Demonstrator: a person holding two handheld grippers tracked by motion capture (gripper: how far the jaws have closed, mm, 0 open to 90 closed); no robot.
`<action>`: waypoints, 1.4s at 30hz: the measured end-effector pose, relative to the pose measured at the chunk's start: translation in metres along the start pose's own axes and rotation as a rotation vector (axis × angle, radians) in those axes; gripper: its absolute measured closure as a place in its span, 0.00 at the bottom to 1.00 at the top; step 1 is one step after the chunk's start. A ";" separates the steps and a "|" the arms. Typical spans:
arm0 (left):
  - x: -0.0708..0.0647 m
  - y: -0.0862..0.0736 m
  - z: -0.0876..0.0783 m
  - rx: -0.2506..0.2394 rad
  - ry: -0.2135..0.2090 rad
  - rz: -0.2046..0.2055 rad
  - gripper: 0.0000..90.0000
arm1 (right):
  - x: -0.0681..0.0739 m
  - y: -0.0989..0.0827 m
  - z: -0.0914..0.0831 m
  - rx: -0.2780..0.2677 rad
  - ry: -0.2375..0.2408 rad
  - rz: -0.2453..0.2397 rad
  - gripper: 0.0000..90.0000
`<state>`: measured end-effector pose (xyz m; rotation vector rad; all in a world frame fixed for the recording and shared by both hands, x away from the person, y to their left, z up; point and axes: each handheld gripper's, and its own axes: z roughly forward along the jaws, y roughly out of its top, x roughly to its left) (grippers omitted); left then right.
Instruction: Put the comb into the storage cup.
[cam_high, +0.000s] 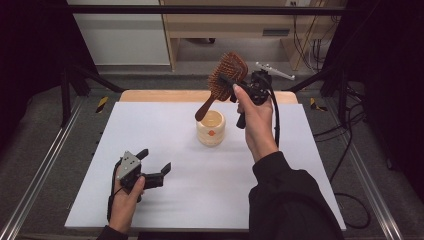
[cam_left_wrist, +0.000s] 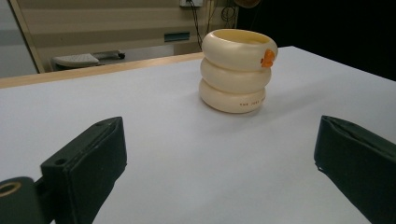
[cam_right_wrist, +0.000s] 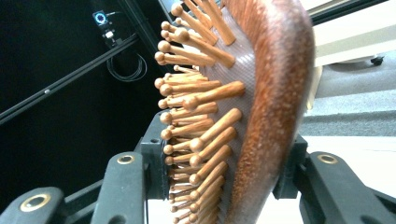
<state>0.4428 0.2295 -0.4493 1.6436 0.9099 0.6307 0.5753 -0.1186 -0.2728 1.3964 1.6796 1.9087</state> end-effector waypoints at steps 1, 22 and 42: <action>0.000 0.000 0.000 0.000 0.000 0.000 0.03 | -0.001 0.002 -0.001 -0.004 -0.002 -0.005 0.57; 0.002 0.000 -0.001 -0.005 0.014 0.001 0.03 | -0.010 0.019 -0.019 -0.038 -0.049 -0.037 0.57; 0.004 0.001 -0.002 -0.010 0.017 -0.005 0.03 | -0.016 0.013 -0.012 -0.023 -0.102 -0.094 0.57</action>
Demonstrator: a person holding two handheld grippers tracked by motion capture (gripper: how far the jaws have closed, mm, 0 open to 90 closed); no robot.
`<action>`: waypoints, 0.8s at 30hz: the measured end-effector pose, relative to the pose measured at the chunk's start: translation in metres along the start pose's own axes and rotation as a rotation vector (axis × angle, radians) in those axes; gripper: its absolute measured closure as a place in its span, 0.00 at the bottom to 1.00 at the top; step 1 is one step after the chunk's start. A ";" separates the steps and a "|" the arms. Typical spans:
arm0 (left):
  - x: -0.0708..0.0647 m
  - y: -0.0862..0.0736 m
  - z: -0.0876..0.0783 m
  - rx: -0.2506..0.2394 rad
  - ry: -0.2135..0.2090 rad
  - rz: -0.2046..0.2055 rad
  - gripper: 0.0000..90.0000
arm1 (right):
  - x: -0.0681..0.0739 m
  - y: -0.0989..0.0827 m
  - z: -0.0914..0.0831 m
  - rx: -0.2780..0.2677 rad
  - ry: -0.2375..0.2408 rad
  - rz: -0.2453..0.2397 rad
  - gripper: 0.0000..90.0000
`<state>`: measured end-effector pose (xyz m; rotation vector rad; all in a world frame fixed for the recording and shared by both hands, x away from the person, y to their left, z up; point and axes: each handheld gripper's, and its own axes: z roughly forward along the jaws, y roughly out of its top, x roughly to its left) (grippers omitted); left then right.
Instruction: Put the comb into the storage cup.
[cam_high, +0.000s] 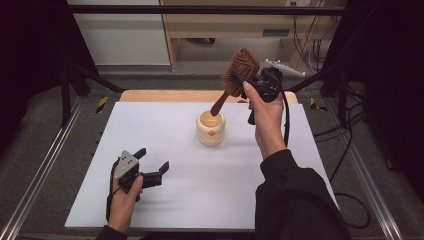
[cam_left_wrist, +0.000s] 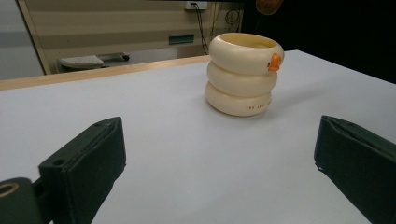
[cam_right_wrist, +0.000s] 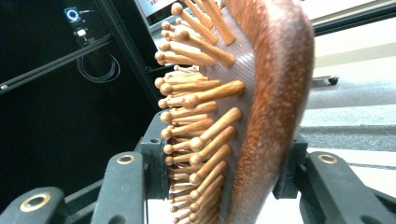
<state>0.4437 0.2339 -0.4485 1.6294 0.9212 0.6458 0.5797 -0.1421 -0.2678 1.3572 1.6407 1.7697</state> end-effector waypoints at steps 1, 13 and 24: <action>0.000 0.000 0.000 0.000 0.000 0.001 0.03 | 0.000 0.000 0.000 0.000 -0.001 -0.003 0.57; 0.001 0.000 0.000 0.000 0.003 0.002 0.03 | 0.000 -0.007 0.004 0.010 -0.004 -0.008 0.57; 0.001 0.000 0.000 0.002 0.001 0.002 0.03 | 0.001 -0.014 0.010 0.029 -0.002 -0.020 0.57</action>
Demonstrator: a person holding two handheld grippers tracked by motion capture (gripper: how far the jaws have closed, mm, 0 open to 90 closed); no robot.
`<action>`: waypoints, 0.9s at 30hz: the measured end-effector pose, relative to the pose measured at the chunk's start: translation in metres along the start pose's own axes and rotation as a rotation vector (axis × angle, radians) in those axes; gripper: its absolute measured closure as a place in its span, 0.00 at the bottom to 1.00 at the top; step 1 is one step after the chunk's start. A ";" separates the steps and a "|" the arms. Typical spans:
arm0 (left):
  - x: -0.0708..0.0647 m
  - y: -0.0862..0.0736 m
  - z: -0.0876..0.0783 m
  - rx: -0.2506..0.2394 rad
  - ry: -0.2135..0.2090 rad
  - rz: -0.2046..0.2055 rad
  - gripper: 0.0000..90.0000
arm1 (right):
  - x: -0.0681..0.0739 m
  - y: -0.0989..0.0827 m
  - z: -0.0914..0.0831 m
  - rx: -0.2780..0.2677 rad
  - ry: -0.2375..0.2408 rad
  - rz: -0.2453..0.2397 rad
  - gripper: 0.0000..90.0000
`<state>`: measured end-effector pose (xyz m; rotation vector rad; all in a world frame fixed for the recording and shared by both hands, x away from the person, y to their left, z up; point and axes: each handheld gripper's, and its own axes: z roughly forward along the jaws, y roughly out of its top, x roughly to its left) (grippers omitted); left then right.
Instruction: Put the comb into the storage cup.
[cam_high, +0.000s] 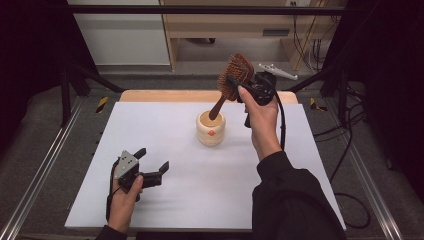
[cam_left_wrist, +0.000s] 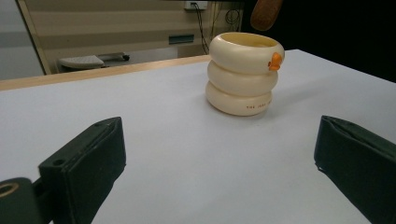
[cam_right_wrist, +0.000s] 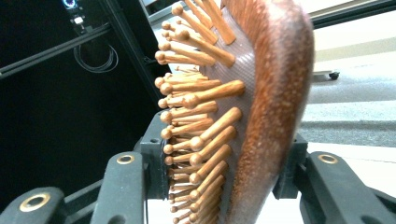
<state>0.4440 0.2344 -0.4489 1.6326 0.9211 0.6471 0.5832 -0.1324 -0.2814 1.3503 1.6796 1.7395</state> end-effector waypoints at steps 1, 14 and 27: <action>0.000 0.000 0.000 0.000 0.000 0.000 0.03 | -0.001 -0.001 0.001 0.001 -0.001 -0.003 0.57; 0.001 0.000 0.000 0.000 0.001 -0.001 0.03 | -0.007 -0.013 0.015 0.029 -0.020 0.003 0.57; 0.002 0.000 0.000 0.001 0.004 -0.001 0.03 | -0.012 -0.026 0.026 0.048 -0.034 0.007 0.57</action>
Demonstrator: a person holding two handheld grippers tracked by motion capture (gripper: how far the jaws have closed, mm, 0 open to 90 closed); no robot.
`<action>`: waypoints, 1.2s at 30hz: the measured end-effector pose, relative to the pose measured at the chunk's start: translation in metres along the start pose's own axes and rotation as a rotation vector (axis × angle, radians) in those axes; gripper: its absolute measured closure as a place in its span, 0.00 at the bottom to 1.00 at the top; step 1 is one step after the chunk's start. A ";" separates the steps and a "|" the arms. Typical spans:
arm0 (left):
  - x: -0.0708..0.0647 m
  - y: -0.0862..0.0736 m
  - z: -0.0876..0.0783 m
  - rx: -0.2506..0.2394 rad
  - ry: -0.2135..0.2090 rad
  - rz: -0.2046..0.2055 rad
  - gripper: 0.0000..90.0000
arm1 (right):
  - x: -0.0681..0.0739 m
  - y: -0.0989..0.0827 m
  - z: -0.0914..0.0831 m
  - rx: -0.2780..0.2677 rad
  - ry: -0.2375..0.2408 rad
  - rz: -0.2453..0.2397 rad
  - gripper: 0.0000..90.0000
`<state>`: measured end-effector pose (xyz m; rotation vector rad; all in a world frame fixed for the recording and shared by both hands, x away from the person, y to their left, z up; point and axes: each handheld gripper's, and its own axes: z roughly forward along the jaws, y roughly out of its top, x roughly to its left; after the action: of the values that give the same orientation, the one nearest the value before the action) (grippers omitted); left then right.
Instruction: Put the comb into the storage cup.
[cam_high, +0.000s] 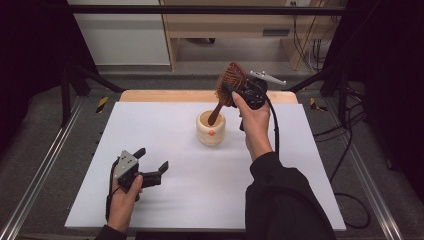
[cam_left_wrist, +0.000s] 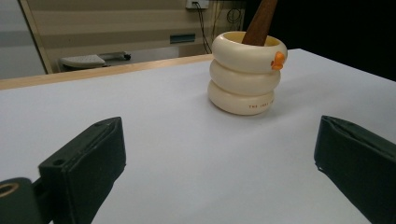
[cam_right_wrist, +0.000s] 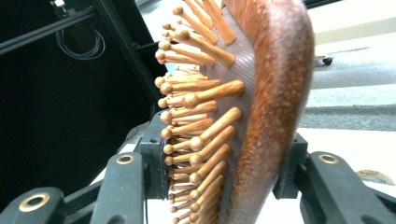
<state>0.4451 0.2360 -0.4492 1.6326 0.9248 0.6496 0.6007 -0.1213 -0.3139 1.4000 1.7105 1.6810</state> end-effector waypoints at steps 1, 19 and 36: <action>0.000 0.000 0.000 -0.001 0.000 -0.001 0.03 | -0.001 -0.001 0.001 0.002 -0.002 0.000 0.57; 0.000 0.000 0.000 0.001 -0.002 -0.001 0.03 | -0.004 -0.012 0.008 0.022 -0.007 0.007 0.57; 0.000 0.000 0.001 0.001 -0.006 -0.002 0.03 | -0.001 -0.022 0.016 0.039 -0.008 0.000 0.57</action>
<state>0.4455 0.2357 -0.4495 1.6333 0.9224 0.6424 0.6055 -0.1097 -0.3377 1.4220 1.7477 1.6488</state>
